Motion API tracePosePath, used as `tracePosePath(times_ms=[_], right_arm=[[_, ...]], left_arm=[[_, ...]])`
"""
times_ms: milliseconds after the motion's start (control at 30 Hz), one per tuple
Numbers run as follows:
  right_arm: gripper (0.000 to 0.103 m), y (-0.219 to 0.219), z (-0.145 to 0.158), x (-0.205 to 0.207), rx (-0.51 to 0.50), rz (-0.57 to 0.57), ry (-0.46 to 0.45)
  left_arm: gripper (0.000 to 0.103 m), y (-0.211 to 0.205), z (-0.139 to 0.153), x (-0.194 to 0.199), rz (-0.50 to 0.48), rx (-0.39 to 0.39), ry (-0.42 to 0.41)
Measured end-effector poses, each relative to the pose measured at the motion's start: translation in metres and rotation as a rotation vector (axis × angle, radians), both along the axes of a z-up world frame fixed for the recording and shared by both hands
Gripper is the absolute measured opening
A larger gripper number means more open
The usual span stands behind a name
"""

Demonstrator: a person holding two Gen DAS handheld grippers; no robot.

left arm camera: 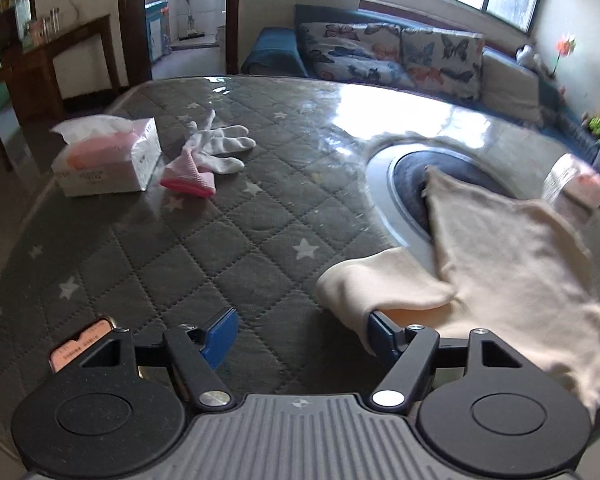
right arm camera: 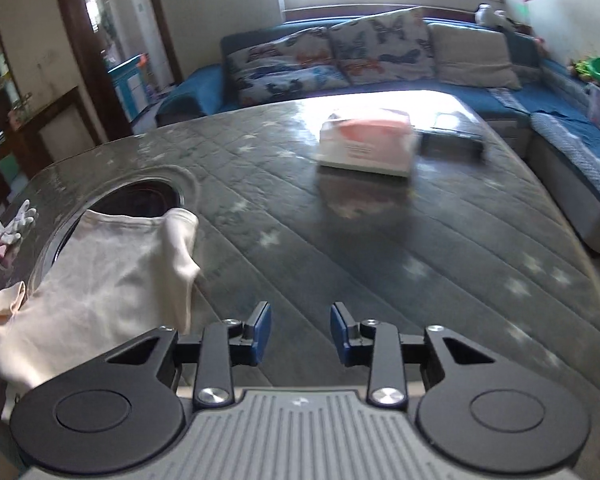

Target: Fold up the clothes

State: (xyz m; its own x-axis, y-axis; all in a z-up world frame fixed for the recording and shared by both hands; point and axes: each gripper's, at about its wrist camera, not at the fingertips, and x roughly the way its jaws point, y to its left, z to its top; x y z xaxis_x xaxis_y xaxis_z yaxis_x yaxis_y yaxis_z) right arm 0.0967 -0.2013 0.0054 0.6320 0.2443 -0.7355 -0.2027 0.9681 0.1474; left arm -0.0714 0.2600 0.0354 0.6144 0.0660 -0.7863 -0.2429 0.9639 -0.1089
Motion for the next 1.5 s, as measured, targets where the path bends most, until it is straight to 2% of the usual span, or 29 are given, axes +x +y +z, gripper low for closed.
tracePosePath(times_ms=[67,200,267,367,567,700,833,1033,1267,1367,1500], right_arm=[[0.032,0.018,-0.006,0.021,-0.003,0.037,0.006],[0.032,0.046,-0.016,0.049,-0.013,0.097,0.024],[0.032,0.057,-0.021,0.059,-0.022,0.117,0.031],[0.032,0.072,-0.027,0.075,-0.035,0.129,0.036],[0.031,0.096,-0.037,0.097,-0.055,0.154,0.044],[0.031,0.112,-0.036,0.094,-0.064,0.201,0.027],[0.031,0.129,-0.035,0.088,-0.095,0.264,0.003],[0.031,0.154,-0.038,0.075,-0.141,0.359,-0.028],[0.032,0.146,-0.044,0.082,-0.039,0.367,0.032],[0.017,0.136,-0.043,0.089,0.034,0.352,0.063],[0.003,0.131,-0.037,0.092,0.029,0.339,0.025]], left_arm=[[0.072,0.008,-0.001,-0.002,0.036,-0.021,0.008],[0.068,0.033,-0.008,-0.006,0.176,-0.062,0.037],[0.068,0.041,-0.008,-0.008,0.229,-0.05,0.041],[0.068,0.041,-0.002,-0.006,0.23,-0.021,0.027],[0.068,0.004,0.007,0.04,0.06,-0.008,-0.023],[0.068,-0.025,0.004,0.085,-0.055,-0.019,-0.051],[0.069,-0.057,-0.006,0.131,-0.158,0.017,-0.061],[0.069,-0.09,-0.02,0.187,-0.256,0.023,-0.071],[0.07,-0.108,-0.046,0.231,-0.297,0.058,-0.06],[0.07,-0.109,-0.055,0.241,-0.292,0.076,-0.049],[0.069,-0.108,-0.064,0.246,-0.299,0.064,-0.046]])
